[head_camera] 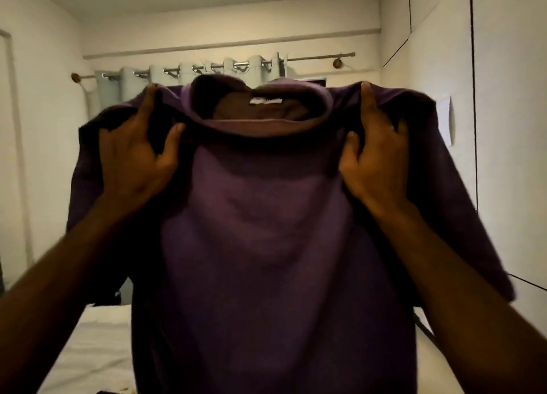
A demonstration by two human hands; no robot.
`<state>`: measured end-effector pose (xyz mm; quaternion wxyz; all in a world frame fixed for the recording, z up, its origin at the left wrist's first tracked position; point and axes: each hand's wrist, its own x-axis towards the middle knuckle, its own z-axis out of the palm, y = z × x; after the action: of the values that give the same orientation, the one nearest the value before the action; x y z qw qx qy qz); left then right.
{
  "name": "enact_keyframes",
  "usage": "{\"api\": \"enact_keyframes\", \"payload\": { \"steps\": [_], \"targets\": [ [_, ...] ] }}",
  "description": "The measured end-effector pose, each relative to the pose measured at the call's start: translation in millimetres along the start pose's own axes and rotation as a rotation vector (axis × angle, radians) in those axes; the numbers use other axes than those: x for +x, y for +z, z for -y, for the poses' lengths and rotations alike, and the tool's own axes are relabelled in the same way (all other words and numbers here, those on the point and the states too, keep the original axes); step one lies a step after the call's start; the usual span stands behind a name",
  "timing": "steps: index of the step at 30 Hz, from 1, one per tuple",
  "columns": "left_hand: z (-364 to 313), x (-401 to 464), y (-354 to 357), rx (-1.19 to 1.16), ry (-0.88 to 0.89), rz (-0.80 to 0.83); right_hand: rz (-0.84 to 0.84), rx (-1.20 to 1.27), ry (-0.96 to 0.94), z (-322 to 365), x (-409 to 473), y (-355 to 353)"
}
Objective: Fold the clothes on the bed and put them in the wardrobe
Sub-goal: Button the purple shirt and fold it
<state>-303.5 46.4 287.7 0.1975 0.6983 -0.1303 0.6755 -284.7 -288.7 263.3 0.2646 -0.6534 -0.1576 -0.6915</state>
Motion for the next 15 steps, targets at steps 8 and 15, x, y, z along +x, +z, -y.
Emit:
{"api": "enact_keyframes", "payload": {
  "steps": [8,15],
  "targets": [
    [55.8,-154.2,59.2,-0.158,-0.113,0.265,0.239,-0.033,0.025,-58.5,-142.3,29.5],
    [115.9,-391.6,102.6,-0.061,-0.226,0.822,0.714,-0.028,0.216,-118.5,-373.5,32.8]
  ]
}}
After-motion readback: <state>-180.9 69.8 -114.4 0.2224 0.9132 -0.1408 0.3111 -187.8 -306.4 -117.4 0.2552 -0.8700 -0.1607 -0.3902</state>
